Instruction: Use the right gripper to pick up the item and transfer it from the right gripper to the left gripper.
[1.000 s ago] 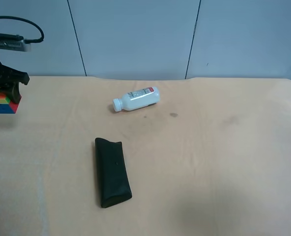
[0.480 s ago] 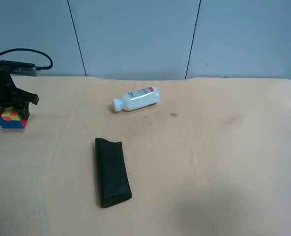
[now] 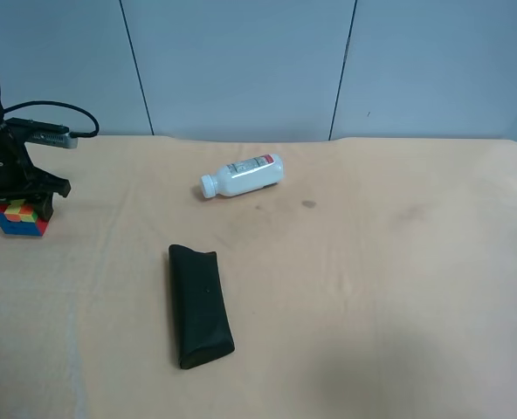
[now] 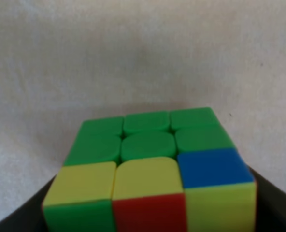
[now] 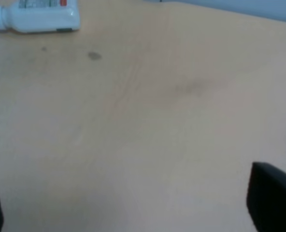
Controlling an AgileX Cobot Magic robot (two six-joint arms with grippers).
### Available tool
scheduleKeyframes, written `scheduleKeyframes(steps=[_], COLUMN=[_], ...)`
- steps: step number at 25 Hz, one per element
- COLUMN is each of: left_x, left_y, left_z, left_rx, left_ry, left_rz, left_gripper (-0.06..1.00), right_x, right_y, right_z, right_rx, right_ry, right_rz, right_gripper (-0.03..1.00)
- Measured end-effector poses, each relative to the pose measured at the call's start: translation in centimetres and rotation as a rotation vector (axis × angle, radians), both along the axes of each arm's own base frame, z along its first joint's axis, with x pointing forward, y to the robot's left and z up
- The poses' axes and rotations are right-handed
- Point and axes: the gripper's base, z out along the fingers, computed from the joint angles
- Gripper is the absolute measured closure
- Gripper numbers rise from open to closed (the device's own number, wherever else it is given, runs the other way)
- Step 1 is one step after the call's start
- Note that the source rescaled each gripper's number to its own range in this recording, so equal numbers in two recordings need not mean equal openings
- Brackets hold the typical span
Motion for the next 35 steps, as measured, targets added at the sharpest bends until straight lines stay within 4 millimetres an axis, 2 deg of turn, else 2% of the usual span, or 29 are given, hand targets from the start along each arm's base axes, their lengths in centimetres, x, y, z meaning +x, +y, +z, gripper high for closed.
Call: scheduleKeyframes(steps=[2,4,6,9,12,15,19,25,28,35], left_x=[0.0,0.1,0.1,-0.1,-0.7,-1.5,-3.0,-7.0,-9.5,-15.3], left_y=[0.0,0.0,0.0,0.0,0.1,0.2,0.2,0.0,-0.2,-0.8], left_z=[0.0,0.0,0.0,0.1,1.3,3.6,8.0,15.0,17.9,22.8], left_rx=[0.000,0.001,0.001,0.003,0.013,0.028,0.039,0.035,0.014,-0.019], left_ry=[-0.005,-0.008,-0.008,0.006,0.029,0.018,-0.048,-0.160,-0.201,-0.299], left_rz=[0.001,0.000,0.000,0.003,0.012,0.026,0.042,0.079,0.100,0.125], left_gripper=[0.29,0.06,-0.01,-0.04,-0.04,-0.04,-0.05,-0.05,-0.05,-0.05], right_x=[0.0,0.0,0.0,0.0,0.0,0.0,0.0,0.0,0.0,0.0], right_y=[0.0,0.0,0.0,0.0,0.0,0.0,0.0,0.0,0.0,0.0], right_z=[0.0,0.0,0.0,0.0,0.0,0.0,0.0,0.0,0.0,0.0], right_rx=[0.000,0.000,0.000,0.000,0.000,0.000,0.000,0.000,0.000,0.000], right_ry=[0.000,0.000,0.000,0.000,0.000,0.000,0.000,0.000,0.000,0.000], right_rz=[0.000,0.000,0.000,0.000,0.000,0.000,0.000,0.000,0.000,0.000], right_gripper=[-0.03,-0.03,-0.03,-0.03,-0.03,-0.03,-0.03,-0.03,-0.03,-0.03])
